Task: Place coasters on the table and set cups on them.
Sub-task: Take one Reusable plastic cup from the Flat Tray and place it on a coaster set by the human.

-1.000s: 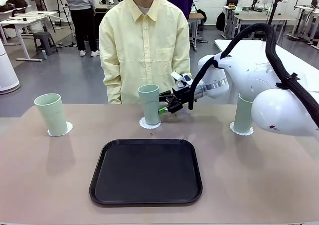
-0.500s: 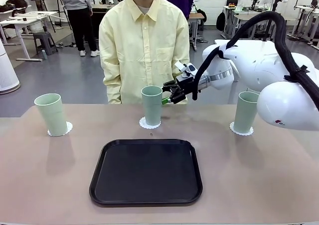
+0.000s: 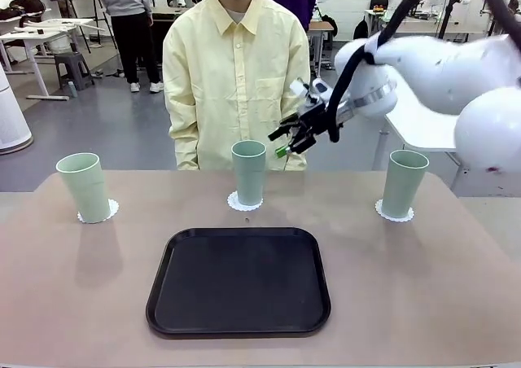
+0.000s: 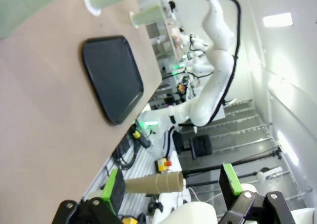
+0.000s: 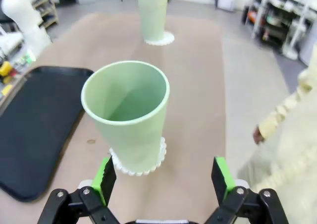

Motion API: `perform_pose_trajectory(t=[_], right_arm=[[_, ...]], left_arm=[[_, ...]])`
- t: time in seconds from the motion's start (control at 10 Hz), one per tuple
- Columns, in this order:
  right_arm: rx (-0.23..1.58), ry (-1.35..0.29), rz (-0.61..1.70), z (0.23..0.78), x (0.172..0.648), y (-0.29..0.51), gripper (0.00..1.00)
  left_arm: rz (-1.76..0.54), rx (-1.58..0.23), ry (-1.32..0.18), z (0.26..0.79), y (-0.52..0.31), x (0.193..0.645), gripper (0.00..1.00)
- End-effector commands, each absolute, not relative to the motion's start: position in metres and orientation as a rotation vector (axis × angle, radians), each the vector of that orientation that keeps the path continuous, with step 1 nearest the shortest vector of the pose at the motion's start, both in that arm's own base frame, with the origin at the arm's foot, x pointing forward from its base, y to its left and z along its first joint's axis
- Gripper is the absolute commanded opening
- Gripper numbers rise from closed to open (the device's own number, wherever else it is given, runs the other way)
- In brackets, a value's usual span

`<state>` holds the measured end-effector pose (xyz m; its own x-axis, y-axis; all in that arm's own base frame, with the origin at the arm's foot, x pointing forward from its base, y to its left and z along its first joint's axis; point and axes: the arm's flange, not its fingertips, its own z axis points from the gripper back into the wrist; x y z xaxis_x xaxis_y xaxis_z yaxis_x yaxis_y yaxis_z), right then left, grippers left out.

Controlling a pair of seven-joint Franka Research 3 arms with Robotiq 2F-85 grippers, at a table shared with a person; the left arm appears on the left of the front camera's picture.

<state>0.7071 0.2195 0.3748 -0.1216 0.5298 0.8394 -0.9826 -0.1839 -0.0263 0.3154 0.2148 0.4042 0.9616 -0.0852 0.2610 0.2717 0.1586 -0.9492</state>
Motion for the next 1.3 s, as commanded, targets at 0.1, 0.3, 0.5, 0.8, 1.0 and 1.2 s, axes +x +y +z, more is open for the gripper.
perform_pose_trajectory(t=[0.1,0.3,0.5,0.8,1.0,1.2], right_arm=[[0.527,-0.433,1.462,0.468,0.610,0.208,1.00],[0.345,-0.231,1.304,0.514,0.565,0.215,1.00],[0.226,-0.124,1.185,0.540,0.538,0.228,1.00],[0.117,0.026,1.006,0.543,0.519,0.239,1.00],[0.130,-0.020,1.051,0.543,0.508,0.234,1.00],[0.130,-0.020,1.051,0.543,0.508,0.234,1.00]], left_arm=[[-0.256,-1.393,-0.167,0.407,0.216,0.314,1.00],[-0.256,-1.393,-0.167,0.407,0.216,0.314,1.00],[-0.256,-1.393,-0.167,0.407,0.216,0.314,1.00],[-0.256,-1.393,-0.167,0.407,0.216,0.314,1.00],[-0.256,-1.393,-0.167,0.407,0.216,0.314,1.00],[-0.256,-1.393,-0.167,0.407,0.216,0.314,1.00]])
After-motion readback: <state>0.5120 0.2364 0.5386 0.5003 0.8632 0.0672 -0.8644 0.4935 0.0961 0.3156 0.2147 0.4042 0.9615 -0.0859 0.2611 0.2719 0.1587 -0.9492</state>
